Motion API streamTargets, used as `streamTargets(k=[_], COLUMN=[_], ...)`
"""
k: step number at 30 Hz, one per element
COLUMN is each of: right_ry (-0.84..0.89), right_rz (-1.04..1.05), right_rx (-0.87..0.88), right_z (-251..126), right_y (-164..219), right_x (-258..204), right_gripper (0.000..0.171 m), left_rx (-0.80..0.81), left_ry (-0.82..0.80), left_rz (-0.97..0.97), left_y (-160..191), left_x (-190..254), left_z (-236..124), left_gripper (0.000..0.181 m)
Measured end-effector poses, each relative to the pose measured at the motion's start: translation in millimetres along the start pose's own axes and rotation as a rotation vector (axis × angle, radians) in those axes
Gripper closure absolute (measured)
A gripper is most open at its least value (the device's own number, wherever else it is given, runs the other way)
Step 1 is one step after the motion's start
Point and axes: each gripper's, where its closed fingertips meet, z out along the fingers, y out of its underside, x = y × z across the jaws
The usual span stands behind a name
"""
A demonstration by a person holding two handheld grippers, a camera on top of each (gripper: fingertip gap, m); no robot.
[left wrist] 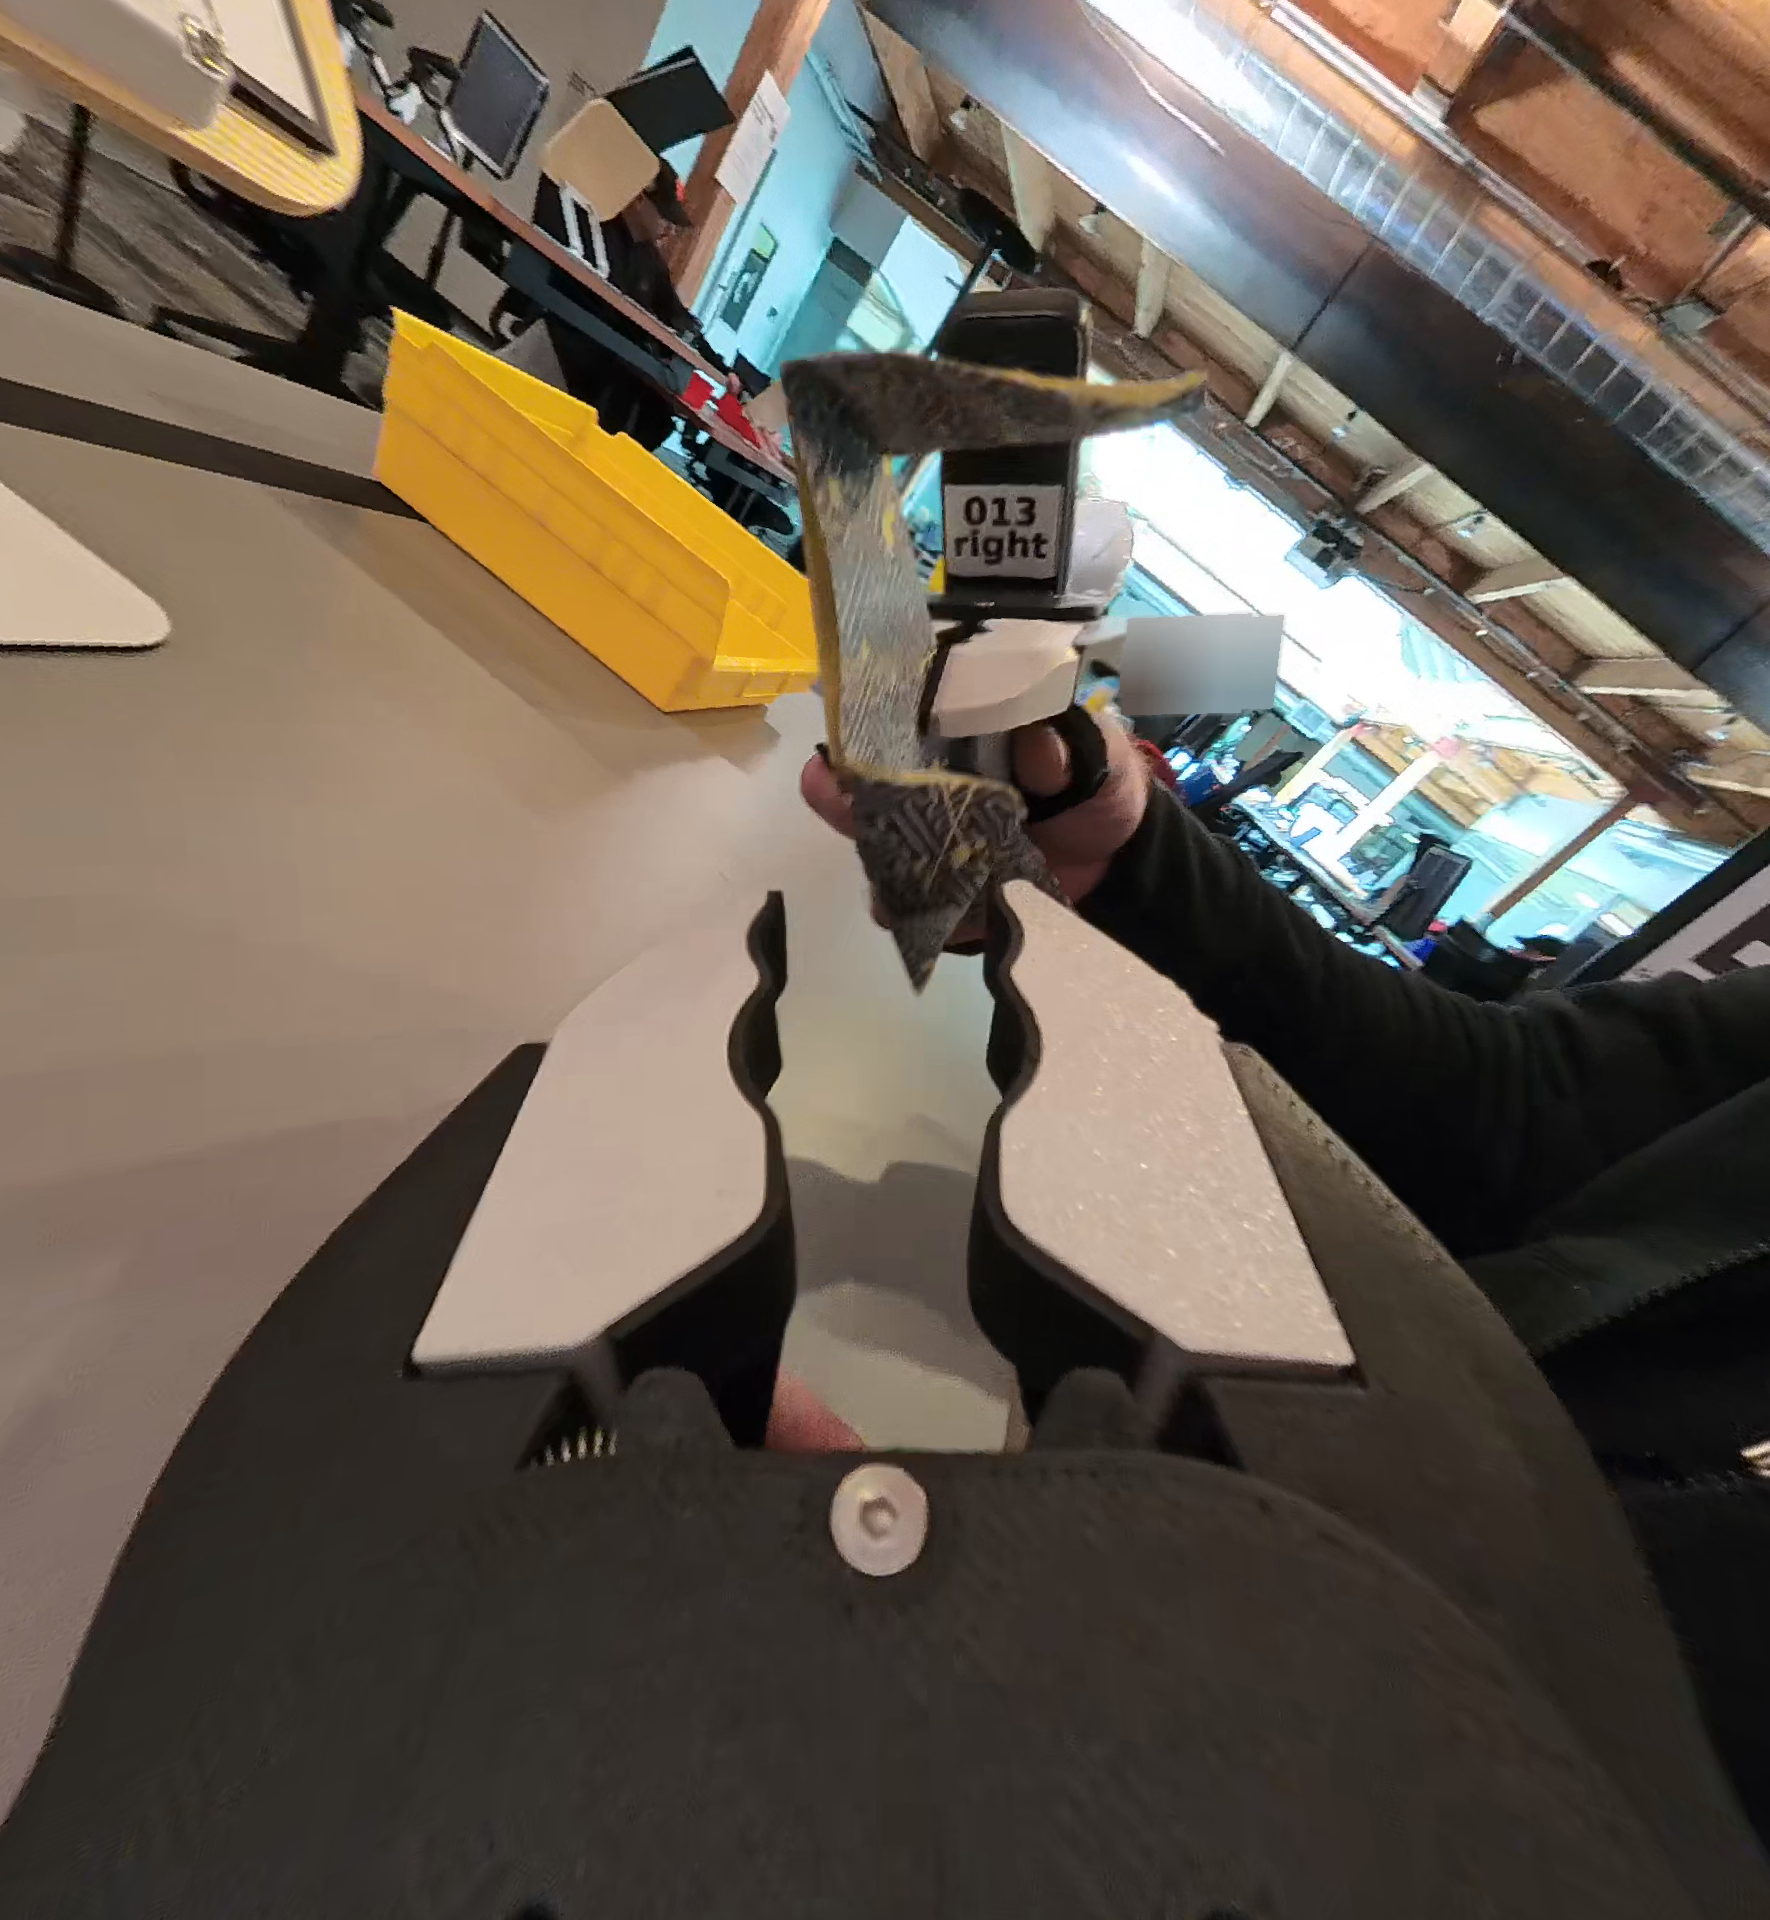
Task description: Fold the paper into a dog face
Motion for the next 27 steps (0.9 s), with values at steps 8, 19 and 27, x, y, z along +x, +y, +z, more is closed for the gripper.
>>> streamTargets(k=[8, 19, 27], right_ry=[0.020, 0.108, 0.221], right_rz=[0.014, 0.043, 0.059], right_rx=[0.050, 0.167, 0.217], right_z=[-17, -56, -105], right_y=[-20, -52, -69], right_x=[19, 54, 80], right_gripper=[0.171, 0.171, 0.171], left_rx=[-0.075, -0.217, -0.309], left_ry=[-0.219, -0.546, -0.694], left_rz=[0.132, 0.352, 0.434], left_y=[6, 17, 13], left_x=[-31, -82, -111], left_z=[-25, -70, -94], left_gripper=[0.122, 0.131, 0.127])
